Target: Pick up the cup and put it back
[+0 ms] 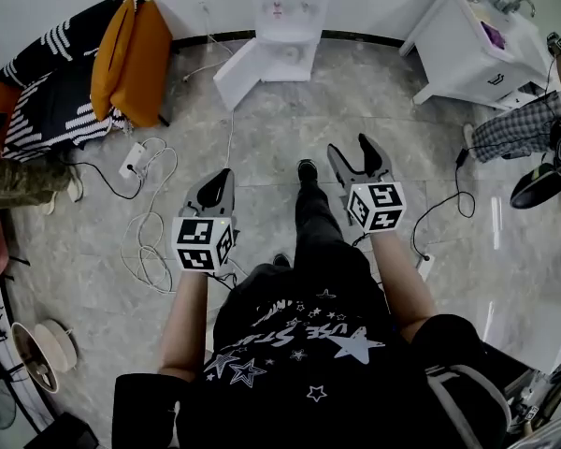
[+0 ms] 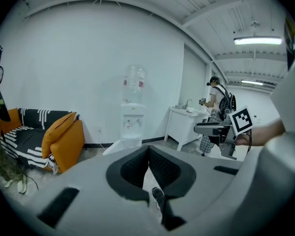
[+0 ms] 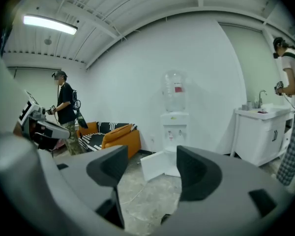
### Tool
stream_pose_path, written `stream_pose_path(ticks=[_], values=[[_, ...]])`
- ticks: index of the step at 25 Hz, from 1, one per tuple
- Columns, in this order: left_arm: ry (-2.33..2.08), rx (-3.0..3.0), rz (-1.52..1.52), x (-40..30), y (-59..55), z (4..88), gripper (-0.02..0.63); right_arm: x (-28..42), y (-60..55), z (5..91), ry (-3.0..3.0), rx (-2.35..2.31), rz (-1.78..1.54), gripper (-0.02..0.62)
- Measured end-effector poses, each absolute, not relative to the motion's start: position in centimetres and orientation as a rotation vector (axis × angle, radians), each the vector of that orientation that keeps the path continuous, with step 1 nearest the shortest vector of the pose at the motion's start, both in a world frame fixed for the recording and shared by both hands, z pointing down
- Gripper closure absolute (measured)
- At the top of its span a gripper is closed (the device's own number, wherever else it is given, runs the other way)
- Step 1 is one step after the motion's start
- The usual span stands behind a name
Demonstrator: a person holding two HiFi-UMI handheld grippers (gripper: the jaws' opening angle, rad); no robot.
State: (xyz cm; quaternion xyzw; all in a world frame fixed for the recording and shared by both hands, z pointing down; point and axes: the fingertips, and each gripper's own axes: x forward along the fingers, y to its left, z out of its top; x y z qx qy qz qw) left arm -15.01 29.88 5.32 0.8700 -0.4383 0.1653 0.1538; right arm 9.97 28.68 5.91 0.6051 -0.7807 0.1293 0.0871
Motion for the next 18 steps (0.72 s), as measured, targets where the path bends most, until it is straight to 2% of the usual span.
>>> stream_pose_path(ticks=[5, 18], values=[[-1.356, 2.450, 0.503, -14.6, 22.9, 7.5, 0.595, 11.6, 20.8, 9.9, -2.313, 1.786, 0.438, 0.278], [-1.519, 2.466, 0.607, -8.1, -2.2, 14.6, 0.595, 17.4, -4.9, 21.5, -2.220, 1.731, 0.575, 0.327]])
